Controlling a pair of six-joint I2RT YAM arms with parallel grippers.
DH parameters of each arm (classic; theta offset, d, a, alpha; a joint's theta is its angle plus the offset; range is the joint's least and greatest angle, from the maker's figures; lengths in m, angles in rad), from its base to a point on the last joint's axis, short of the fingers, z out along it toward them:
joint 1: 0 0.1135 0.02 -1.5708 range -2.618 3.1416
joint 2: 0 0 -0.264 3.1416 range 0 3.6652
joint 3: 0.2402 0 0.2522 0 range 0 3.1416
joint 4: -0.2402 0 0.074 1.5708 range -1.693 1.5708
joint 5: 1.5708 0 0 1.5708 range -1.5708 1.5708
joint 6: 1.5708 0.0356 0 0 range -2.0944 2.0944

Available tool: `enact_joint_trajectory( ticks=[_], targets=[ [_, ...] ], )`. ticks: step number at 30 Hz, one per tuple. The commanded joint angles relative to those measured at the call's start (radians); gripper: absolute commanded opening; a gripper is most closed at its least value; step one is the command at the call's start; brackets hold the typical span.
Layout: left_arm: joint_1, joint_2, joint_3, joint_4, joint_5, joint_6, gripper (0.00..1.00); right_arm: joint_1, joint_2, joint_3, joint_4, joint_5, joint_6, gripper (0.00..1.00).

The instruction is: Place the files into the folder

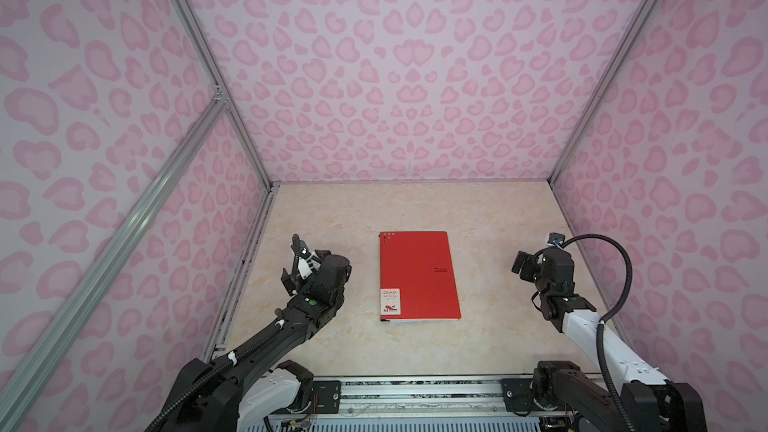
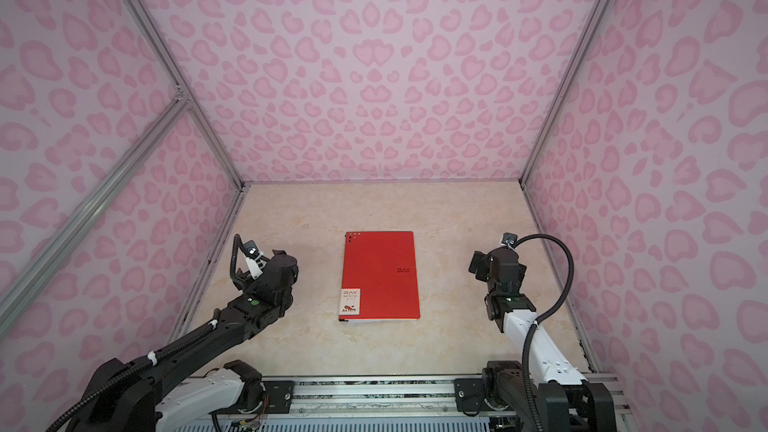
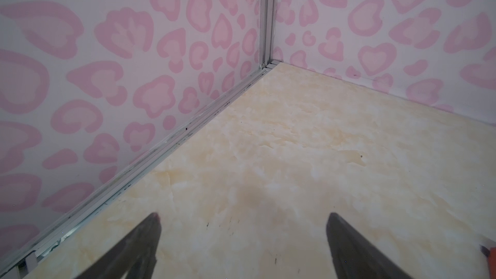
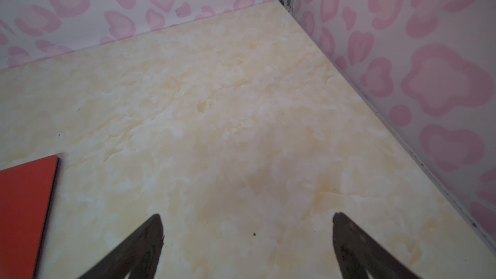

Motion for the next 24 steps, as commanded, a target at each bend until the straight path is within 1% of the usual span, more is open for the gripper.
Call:
enact_joint_trajectory(
  ticks=[1, 3, 5, 7, 8, 9, 11, 13, 15, 16, 18, 19, 20, 21, 22, 23, 24],
  targets=[
    [0.030, 0.022, -0.010, 0.199, 0.043, 0.167, 0.97, -0.032, 0.018, -0.079, 0.296, -0.006, -0.036, 0.98],
    [0.065, 0.034, -0.012, 0.244, 0.078, 0.210, 0.97, -0.032, 0.061, -0.100, 0.373, 0.005, -0.027, 0.98],
    [0.112, 0.027, -0.034, 0.310, 0.161, 0.276, 0.98, -0.032, 0.132, -0.109, 0.463, -0.009, -0.033, 0.98],
    [0.165, 0.024, -0.050, 0.351, 0.228, 0.299, 0.99, -0.032, 0.225, -0.115, 0.562, -0.020, -0.048, 0.98],
    [0.195, 0.026, -0.074, 0.403, 0.264, 0.314, 1.00, -0.033, 0.269, -0.111, 0.622, -0.017, -0.040, 0.99],
    [0.223, 0.034, -0.097, 0.451, 0.297, 0.317, 1.00, -0.035, 0.295, -0.107, 0.654, -0.038, -0.052, 0.99],
    [0.295, 0.076, -0.136, 0.537, 0.346, 0.279, 1.00, -0.033, 0.312, -0.089, 0.663, -0.095, -0.100, 1.00],
    [0.336, 0.132, -0.158, 0.614, 0.416, 0.302, 0.98, -0.034, 0.362, -0.083, 0.713, -0.101, -0.119, 1.00],
    [0.351, 0.193, -0.153, 0.666, 0.408, 0.313, 0.99, -0.049, 0.429, -0.106, 0.827, -0.112, -0.112, 1.00],
    [0.354, 0.201, -0.148, 0.668, 0.449, 0.355, 0.98, -0.057, 0.465, -0.122, 0.903, -0.158, -0.121, 1.00],
    [0.357, 0.216, -0.190, 0.804, 0.526, 0.441, 0.97, -0.056, 0.526, -0.127, 0.973, -0.243, -0.154, 1.00],
    [0.371, 0.245, -0.229, 0.912, 0.561, 0.447, 0.97, -0.063, 0.564, -0.122, 1.025, -0.299, -0.162, 1.00],
    [0.392, 0.294, -0.269, 1.034, 0.587, 0.439, 0.96, -0.072, 0.562, -0.108, 0.975, -0.339, -0.173, 1.00],
    [0.422, 0.334, -0.279, 1.088, 0.705, 0.448, 0.98, -0.073, 0.536, -0.077, 0.881, -0.350, -0.183, 1.00],
    [0.434, 0.383, -0.258, 1.097, 0.758, 0.455, 0.97, -0.065, 0.519, -0.059, 0.821, -0.339, -0.193, 1.00],
    [0.439, 0.392, -0.226, 1.055, 0.756, 0.447, 0.97, -0.062, 0.532, -0.060, 0.850, -0.335, -0.195, 1.00],
    [0.459, 0.366, -0.201, 0.949, 0.817, 0.440, 0.98, -0.062, 0.541, -0.065, 0.869, -0.334, -0.193, 1.00]
  ],
)
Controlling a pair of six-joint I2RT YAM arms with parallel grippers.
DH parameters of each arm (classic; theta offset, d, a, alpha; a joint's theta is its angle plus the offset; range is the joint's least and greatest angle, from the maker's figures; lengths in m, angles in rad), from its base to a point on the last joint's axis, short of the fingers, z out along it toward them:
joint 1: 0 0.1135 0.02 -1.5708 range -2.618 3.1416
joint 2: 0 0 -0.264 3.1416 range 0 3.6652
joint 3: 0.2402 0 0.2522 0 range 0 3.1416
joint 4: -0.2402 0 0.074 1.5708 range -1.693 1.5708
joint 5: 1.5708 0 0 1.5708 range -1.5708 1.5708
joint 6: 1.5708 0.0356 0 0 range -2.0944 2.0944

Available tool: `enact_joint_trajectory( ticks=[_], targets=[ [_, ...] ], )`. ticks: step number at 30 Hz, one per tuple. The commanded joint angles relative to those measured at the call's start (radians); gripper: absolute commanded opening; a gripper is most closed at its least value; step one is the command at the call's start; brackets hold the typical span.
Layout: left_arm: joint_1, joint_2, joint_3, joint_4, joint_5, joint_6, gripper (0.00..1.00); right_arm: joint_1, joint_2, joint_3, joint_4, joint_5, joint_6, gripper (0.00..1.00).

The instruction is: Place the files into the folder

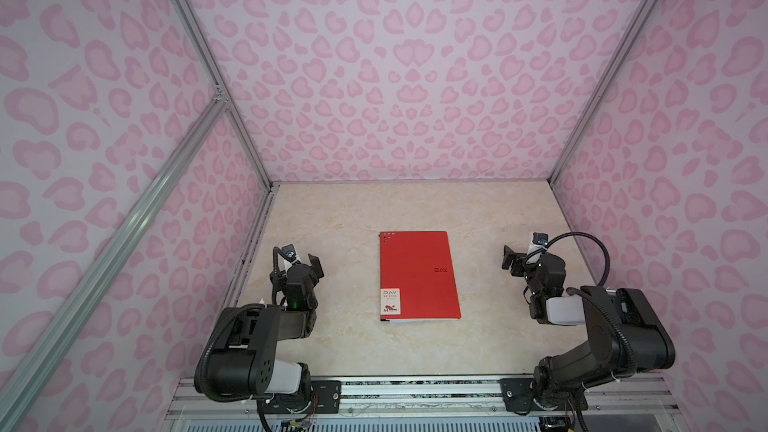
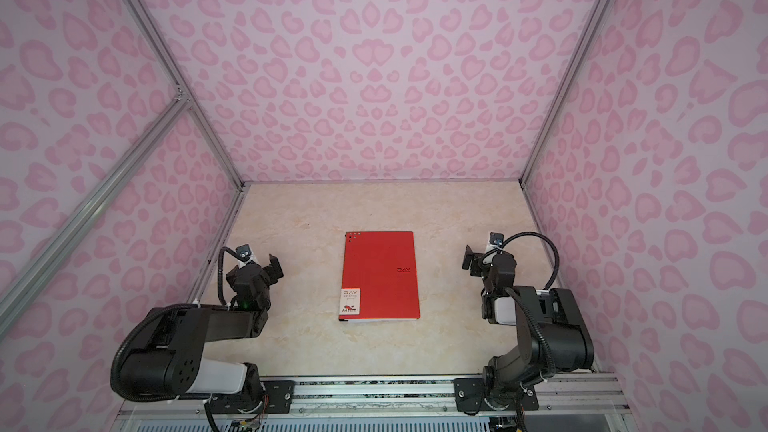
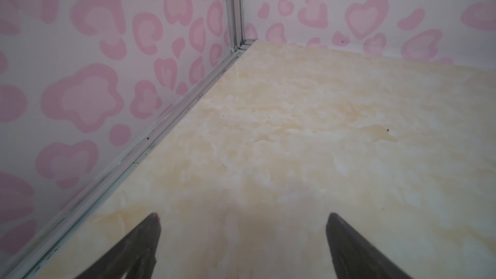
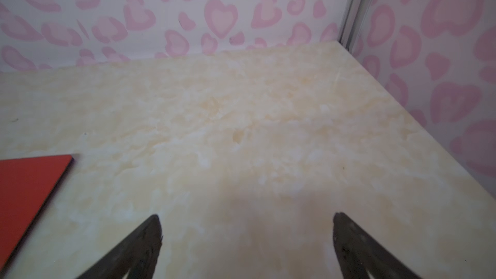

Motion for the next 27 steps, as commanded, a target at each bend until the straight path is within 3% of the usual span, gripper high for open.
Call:
enact_joint_trajectory(
  ticks=[1, 5, 12, 17, 19, 27],
  targets=[
    [0.054, 0.024, 0.035, 0.151, 0.218, 0.004, 0.97, 0.003, 0.011, 0.005, 0.026, -0.049, -0.030, 1.00],
    [0.076, 0.016, 0.072, 0.055, 0.244, -0.010, 0.97, 0.015, 0.012, 0.028, -0.015, -0.016, -0.031, 1.00],
    [0.064, 0.010, 0.062, 0.073, 0.226, -0.001, 0.97, 0.084, -0.007, 0.037, -0.064, 0.125, -0.062, 1.00],
    [0.040, 0.017, 0.077, 0.053, 0.204, 0.025, 0.97, 0.083, -0.006, 0.041, -0.071, 0.131, -0.053, 1.00],
    [0.039, 0.019, 0.093, 0.026, 0.262, 0.046, 0.97, 0.081, -0.006, 0.041, -0.071, 0.130, -0.053, 1.00],
    [0.044, 0.019, 0.095, 0.024, 0.272, 0.047, 0.97, 0.082, -0.005, 0.042, -0.071, 0.131, -0.054, 1.00]
  ],
)
